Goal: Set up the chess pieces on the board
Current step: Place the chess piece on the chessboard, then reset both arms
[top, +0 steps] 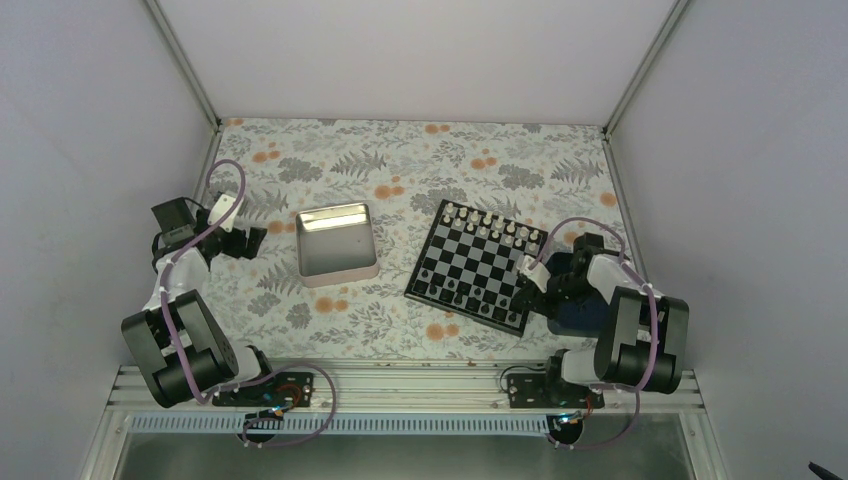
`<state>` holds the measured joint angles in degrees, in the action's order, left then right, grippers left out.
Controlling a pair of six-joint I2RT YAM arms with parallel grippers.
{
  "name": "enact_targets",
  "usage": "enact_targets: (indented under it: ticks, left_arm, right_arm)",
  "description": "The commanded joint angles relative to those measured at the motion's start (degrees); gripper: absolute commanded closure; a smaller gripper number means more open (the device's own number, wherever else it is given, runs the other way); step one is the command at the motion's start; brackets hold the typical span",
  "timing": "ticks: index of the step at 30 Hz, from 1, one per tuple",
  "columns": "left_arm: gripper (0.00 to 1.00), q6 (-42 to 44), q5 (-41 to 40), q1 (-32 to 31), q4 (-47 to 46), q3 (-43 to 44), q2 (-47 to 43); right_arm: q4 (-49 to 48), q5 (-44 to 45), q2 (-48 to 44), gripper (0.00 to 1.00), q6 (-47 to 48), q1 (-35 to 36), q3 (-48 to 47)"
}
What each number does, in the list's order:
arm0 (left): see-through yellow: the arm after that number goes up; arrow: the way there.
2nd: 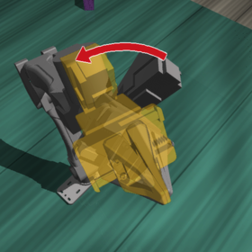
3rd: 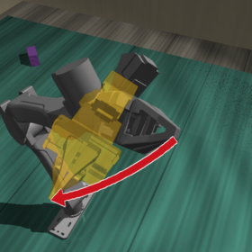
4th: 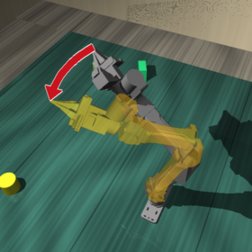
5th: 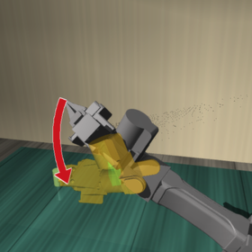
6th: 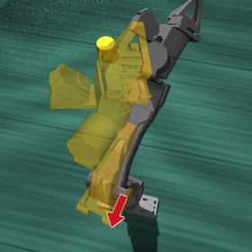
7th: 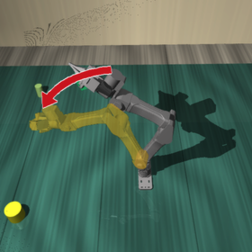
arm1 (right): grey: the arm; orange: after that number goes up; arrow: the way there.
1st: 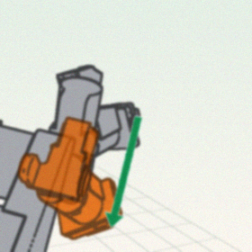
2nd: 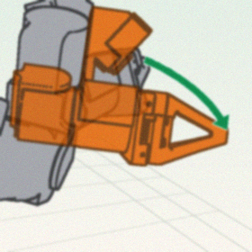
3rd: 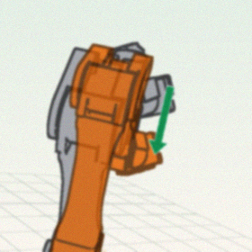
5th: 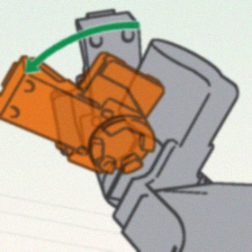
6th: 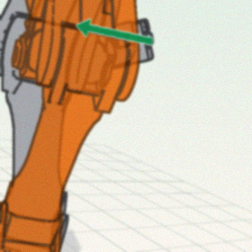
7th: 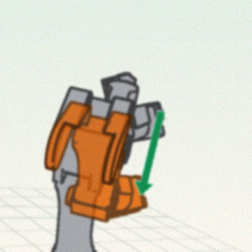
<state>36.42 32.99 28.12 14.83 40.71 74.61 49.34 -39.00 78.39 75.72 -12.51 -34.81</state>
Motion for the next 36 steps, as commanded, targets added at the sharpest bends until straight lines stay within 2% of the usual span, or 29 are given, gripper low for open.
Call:
enact_targets:
  ticks: [1,9,15,17,19,20,22,24,26,30,36]
  left_arm:
    - [0.00,0.56,0.28,0.07,-1.69,-0.59,-0.02]
    - [0.00,0.92,0.05,0.07,-1.65,-0.81,-0.03]
    - [0.00,0.99,0.76,0.09,-1.53,-0.73,-0.44]
    - [0.00,1.09,0.94,0.04,-1.46,-0.44,-0.62]
    - [0.00,1.04,0.88,0.09,-1.32,-0.09,-0.85]
    - [0.00,1.00,0.89,0.07,-1.30,0.11,-0.99]
    - [0.00,0.79,1.24,0.05,-1.47,0.18,-1.29]
    - [0.00,0.59,2.04,0.02,-1.71,0.02,-1.69]
    - [0.00,0.51,2.56,0.04,-1.94,-0.26,-1.83]
    - [0.00,0.33,2.84,0.07,-2.64,-0.55,-1.51]
    - [0.00,-0.23,3.56,0.04,-2.61,-0.04,-1.46]
  right_arm:
    - [0.70,-2.41,0.24,0.83,1.46,-0.65,-1.31]
    - [1.25,-0.94,-1.16,0.80,0.98,-0.59,-2.02]
    - [4.93,-0.67,-6.15,0.64,0.66,-0.60,-3.62]
    - [7.29,-1.19,-8.98,0.51,0.47,-0.60,-5.47]
    - [10.68,-2.36,-12.31,0.10,1.22,-0.60,-8.05]
    - [11.79,-3.22,-14.08,0.01,0.75,-0.59,-9.71]
    - [13.06,-5.19,-17.28,0.00,-1.95,-0.62,-14.12]
    - [9.91,-6.78,-19.67,0.00,-10.15,-0.65,-17.94]
    - [5.78,-7.43,-22.24,0.00,-14.58,-0.61,-19.98]
    - [-4.63,-7.54,-27.12,0.00,-24.99,-0.63,-18.96]
    - [-14.84,-11.16,-25.51,0.00,-36.63,-0.63,-18.16]
